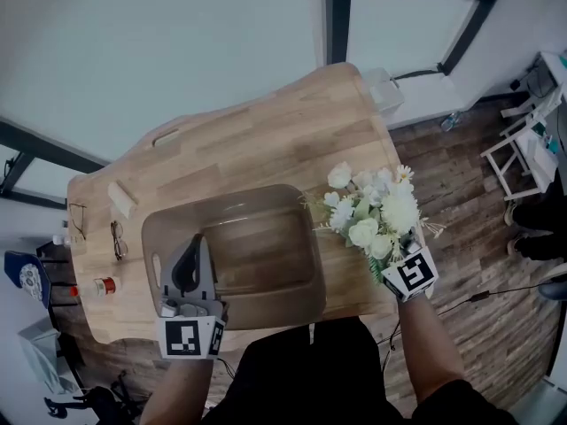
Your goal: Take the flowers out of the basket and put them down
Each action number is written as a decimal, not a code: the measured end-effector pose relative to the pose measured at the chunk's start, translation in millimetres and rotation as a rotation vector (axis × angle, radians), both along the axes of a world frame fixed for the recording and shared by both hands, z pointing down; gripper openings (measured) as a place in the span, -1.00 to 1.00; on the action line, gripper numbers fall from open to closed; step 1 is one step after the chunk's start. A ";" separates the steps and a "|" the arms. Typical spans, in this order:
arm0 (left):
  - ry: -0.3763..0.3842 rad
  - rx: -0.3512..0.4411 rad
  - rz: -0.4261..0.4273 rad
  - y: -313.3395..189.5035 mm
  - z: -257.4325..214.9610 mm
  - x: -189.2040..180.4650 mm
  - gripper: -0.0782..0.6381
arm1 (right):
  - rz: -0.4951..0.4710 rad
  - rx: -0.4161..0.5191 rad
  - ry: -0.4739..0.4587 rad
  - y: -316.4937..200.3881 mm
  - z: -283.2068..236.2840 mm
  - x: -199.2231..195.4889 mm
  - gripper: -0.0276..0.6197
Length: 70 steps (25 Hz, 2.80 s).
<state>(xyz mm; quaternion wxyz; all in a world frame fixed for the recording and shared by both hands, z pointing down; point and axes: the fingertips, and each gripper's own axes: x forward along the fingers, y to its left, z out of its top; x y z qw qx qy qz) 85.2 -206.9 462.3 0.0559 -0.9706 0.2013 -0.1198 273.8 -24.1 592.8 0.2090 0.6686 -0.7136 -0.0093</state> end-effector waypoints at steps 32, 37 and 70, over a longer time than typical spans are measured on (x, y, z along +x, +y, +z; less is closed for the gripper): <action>0.192 0.056 0.113 8.7 -77.4 -13.7 -0.77 | 0.375 0.092 -0.303 71.1 -87.8 -17.2 0.08; 0.228 0.058 0.144 11.6 -90.3 -11.1 -0.77 | 0.404 0.124 -0.287 81.2 -110.9 -23.9 0.08; 0.228 0.030 0.227 13.8 -89.9 -27.9 -0.77 | 0.518 0.277 -0.265 91.9 -181.2 -44.3 -0.85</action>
